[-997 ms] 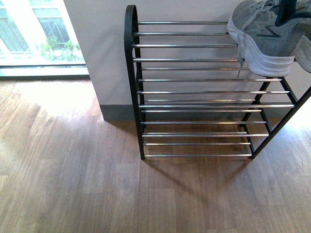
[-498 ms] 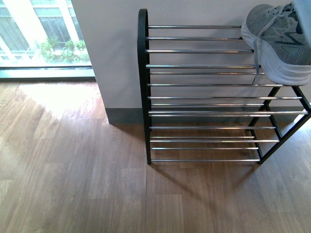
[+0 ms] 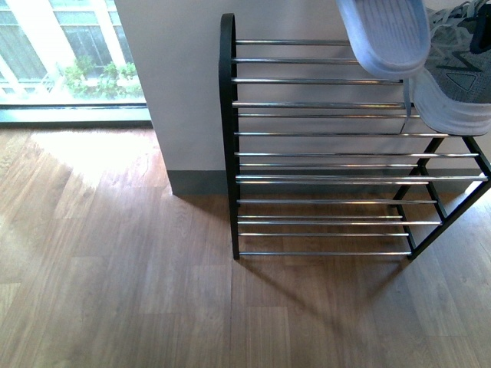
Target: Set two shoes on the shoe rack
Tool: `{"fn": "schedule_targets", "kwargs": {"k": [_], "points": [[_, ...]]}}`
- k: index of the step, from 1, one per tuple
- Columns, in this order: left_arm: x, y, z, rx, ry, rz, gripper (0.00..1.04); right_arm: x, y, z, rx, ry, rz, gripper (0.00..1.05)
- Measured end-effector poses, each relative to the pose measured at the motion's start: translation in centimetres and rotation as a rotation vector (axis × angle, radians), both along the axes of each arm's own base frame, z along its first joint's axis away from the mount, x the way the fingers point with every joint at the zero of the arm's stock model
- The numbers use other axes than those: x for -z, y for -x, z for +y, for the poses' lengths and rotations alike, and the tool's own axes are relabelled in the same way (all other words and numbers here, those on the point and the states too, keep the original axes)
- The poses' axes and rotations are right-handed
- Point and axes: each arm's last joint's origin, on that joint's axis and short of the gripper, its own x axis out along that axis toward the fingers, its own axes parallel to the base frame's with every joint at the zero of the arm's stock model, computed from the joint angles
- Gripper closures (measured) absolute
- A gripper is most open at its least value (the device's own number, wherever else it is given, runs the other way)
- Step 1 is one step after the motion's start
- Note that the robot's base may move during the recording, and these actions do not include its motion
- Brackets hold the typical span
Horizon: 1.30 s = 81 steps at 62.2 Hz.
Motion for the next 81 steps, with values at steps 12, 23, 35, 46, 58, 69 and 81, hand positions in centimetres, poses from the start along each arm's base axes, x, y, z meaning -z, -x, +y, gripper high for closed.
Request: {"fn": "schedule_targets", "kwargs": {"k": [12,23,35,46,58,69,81], "points": [[0.0,0.0,0.0,0.000,0.000,0.000,1.03,2.9,-3.9,0.7,0.074,-0.016,0.116,1.03],[0.0,0.0,0.0,0.000,0.000,0.000,1.03,7.0,-5.7,0.3,0.134,-0.026,0.232,1.03],[0.0,0.0,0.0,0.000,0.000,0.000,1.03,8.2,-6.7,0.1,0.177,0.012,0.235,1.03],[0.0,0.0,0.0,0.000,0.000,0.000,1.03,8.2,-7.2,-0.3,0.173,0.034,0.227,1.03],[0.0,0.0,0.0,0.000,0.000,0.000,1.03,8.3,-6.9,-0.8,0.171,0.031,0.231,0.77],[0.0,0.0,0.0,0.000,0.000,0.000,1.03,6.6,-5.2,-1.7,0.143,-0.010,0.245,0.51],[0.0,0.0,0.0,0.000,0.000,0.000,1.03,1.5,-0.8,-3.8,0.136,0.007,0.203,0.19]]}}
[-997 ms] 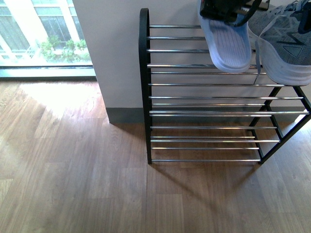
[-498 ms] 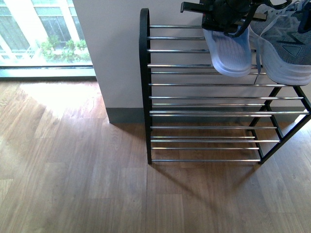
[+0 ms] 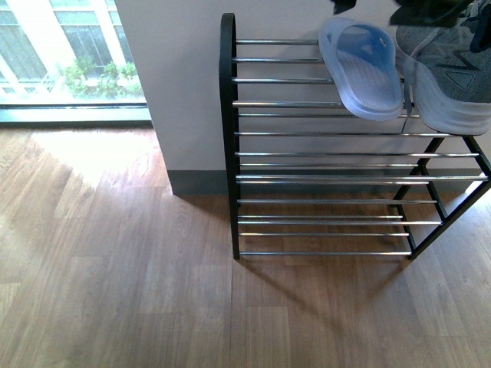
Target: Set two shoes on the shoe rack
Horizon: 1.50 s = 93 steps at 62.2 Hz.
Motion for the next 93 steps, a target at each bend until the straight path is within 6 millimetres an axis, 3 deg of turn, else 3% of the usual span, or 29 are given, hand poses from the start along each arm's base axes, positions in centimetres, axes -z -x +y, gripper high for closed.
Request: {"fn": "schedule_targets", "kwargs": {"k": [4,8,12,23,38,55,67,93], "points": [[0.0,0.0,0.0,0.000,0.000,0.000,1.03,-2.5,2.1,-1.4,0.028,0.070,-0.144,0.09],[0.0,0.0,0.0,0.000,0.000,0.000,1.03,-4.4,3.8,-2.9,0.088,0.097,-0.438,0.22],[0.0,0.0,0.0,0.000,0.000,0.000,1.03,-4.3,6.6,-4.4,0.106,0.091,-0.622,0.37],[0.0,0.0,0.0,0.000,0.000,0.000,1.03,-1.1,11.8,-6.4,0.089,0.111,-0.631,0.67],[0.0,0.0,0.0,0.000,0.000,0.000,1.03,0.3,17.2,-8.3,0.095,0.122,-0.630,1.04],[0.0,0.0,0.0,0.000,0.000,0.000,1.03,2.0,23.2,-9.8,0.090,0.124,-0.622,1.03],[0.0,0.0,0.0,0.000,0.000,0.000,1.03,2.5,25.4,-11.0,0.093,0.124,-0.618,1.03],[0.0,0.0,0.0,-0.002,-0.001,0.000,1.03,3.9,29.0,-11.0,0.092,0.124,-0.615,1.03]]}}
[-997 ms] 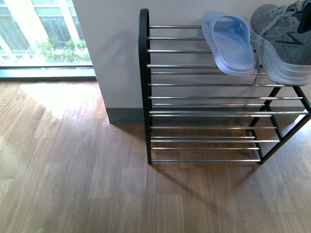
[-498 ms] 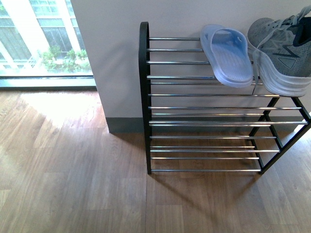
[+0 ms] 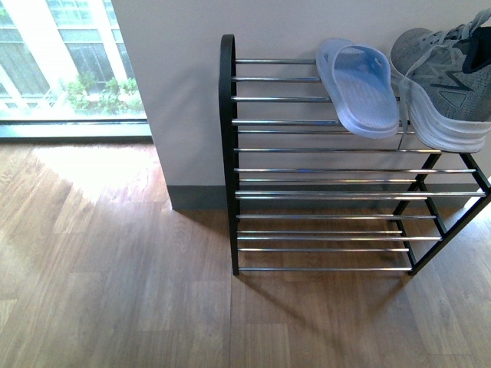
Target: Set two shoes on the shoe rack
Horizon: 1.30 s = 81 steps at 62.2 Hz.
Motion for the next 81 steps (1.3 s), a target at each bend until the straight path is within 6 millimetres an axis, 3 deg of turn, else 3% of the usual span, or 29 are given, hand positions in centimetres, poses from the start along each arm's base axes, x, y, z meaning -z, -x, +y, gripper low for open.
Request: {"fn": "schedule_targets", "kwargs": {"k": [41,81], "points": [[0.0,0.0,0.0,-0.001,0.000,0.000,1.03,-1.0,3.1,0.0,0.000,0.000,-0.029,1.03],[0.0,0.0,0.0,-0.001,0.000,0.000,1.03,-1.1,4.8,0.0,0.000,0.000,-0.037,1.03]]}}
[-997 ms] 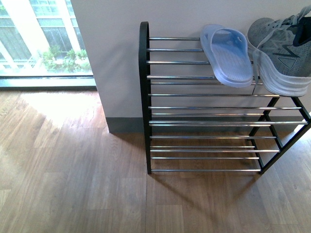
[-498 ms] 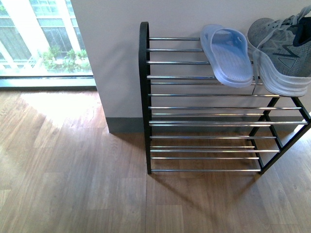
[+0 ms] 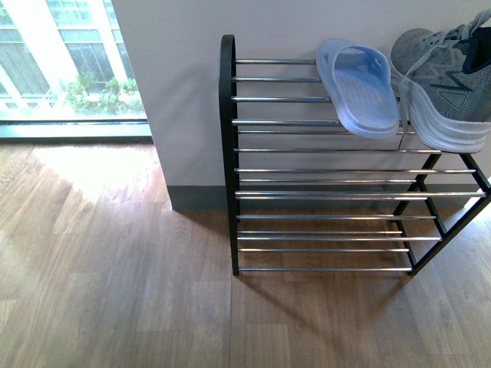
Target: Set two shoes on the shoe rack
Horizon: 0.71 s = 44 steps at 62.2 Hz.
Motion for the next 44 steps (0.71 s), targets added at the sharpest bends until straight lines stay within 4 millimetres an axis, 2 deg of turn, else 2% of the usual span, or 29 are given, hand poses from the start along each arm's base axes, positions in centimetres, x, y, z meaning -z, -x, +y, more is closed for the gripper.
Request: {"fn": "schedule_targets", "kwargs": {"k": [27,44], "points": [[0.0,0.0,0.0,0.000,0.000,0.000,1.03,0.3,1.3,0.0,0.000,0.000,0.008,1.03],[0.0,0.0,0.0,0.000,0.000,0.000,1.03,0.3,1.4,0.0,-0.002,0.000,0.005,0.59]]}}
